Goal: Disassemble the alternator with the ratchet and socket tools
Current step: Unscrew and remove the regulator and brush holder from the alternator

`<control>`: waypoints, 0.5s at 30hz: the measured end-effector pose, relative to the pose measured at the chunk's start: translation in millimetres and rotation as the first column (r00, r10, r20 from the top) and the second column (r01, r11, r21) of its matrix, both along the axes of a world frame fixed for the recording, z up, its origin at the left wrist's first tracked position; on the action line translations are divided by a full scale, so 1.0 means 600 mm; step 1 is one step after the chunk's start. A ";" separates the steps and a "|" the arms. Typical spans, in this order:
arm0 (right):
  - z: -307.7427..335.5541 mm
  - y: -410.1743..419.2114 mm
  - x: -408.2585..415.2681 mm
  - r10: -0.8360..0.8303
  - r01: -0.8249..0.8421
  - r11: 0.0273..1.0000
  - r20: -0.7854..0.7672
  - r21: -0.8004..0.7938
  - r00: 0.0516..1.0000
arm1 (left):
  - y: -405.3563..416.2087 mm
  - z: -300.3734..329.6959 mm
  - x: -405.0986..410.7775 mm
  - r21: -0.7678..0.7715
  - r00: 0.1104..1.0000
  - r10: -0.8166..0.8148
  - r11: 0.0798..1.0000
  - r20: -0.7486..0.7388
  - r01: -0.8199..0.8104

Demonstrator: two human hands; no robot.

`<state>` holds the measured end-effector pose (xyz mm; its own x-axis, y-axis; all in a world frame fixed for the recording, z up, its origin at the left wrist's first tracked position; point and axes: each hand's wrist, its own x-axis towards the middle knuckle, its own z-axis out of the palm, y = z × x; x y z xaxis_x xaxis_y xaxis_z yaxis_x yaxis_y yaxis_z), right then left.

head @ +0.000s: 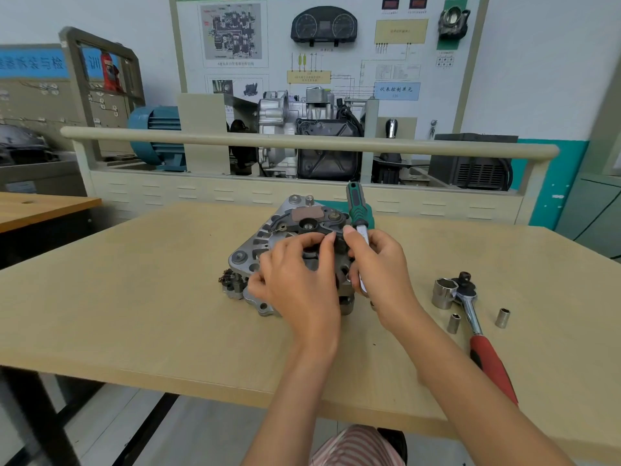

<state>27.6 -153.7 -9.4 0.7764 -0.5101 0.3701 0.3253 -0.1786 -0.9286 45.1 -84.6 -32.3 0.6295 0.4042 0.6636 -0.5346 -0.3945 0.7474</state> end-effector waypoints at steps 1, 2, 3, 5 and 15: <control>0.001 0.000 -0.001 0.005 -0.005 1.000 -0.001 0.001 1.000 | 0.000 0.003 -0.002 0.009 0.999 0.003 1.000 0.037 -0.003; 0.002 -0.001 -0.001 0.010 -0.010 1.000 -0.003 -0.001 1.000 | 0.000 0.008 -0.003 0.014 0.998 0.004 1.000 0.061 -0.004; 0.002 -0.001 -0.003 0.015 -0.015 1.000 -0.006 -0.003 1.000 | 0.002 0.015 -0.004 0.008 0.998 -0.007 1.000 0.061 0.007; 0.003 -0.002 -0.005 0.025 -0.025 1.000 -0.012 -0.004 1.000 | 0.007 0.028 -0.005 -0.077 0.993 -0.117 0.990 0.017 0.118; 0.002 -0.002 -0.005 0.009 -0.009 0.999 -0.011 -0.032 1.000 | 0.226 0.039 0.132 -0.218 0.879 -0.384 0.918 -0.284 0.331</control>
